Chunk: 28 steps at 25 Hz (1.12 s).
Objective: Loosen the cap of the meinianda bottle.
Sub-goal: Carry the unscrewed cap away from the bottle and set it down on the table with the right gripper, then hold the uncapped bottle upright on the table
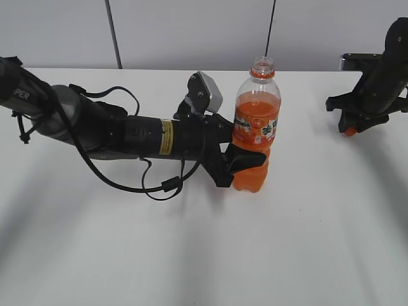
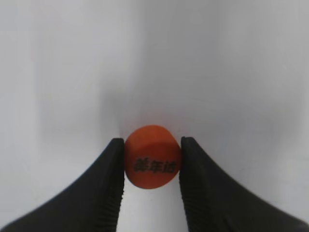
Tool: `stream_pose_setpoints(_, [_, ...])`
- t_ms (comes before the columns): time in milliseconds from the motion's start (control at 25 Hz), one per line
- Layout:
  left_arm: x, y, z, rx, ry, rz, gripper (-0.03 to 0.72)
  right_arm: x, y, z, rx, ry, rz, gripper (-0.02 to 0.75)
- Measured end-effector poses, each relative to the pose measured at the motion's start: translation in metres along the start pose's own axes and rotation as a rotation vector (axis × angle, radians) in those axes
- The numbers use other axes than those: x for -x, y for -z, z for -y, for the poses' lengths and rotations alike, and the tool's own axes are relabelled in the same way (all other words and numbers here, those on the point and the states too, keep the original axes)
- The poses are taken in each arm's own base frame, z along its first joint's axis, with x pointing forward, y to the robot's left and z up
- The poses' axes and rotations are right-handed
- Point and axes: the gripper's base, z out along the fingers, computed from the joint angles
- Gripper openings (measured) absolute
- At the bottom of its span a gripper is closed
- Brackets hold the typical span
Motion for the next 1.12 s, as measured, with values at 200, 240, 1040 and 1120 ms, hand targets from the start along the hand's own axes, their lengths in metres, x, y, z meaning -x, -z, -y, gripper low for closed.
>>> stream_pose_setpoints(200, [0.000,0.000,0.000,0.000,0.000,0.000,0.409,0.000,0.000,0.000,0.000,-0.001,0.002,0.274])
stream_pose_setpoints(240, [0.000,0.000,0.000,0.000,0.000,0.000,0.409,0.000,0.000,0.000,0.000,-0.001,0.002,0.286])
stream_pose_setpoints(1040, [0.000,0.000,0.000,0.000,0.000,0.000,0.409,0.001,0.025,-0.006,0.063,-0.063,-0.014,0.586])
stream_pose_setpoints(1120, [0.000,0.000,0.000,0.000,0.000,0.000,0.409,0.002,0.039,-0.006,0.065,-0.060,-0.005,0.586])
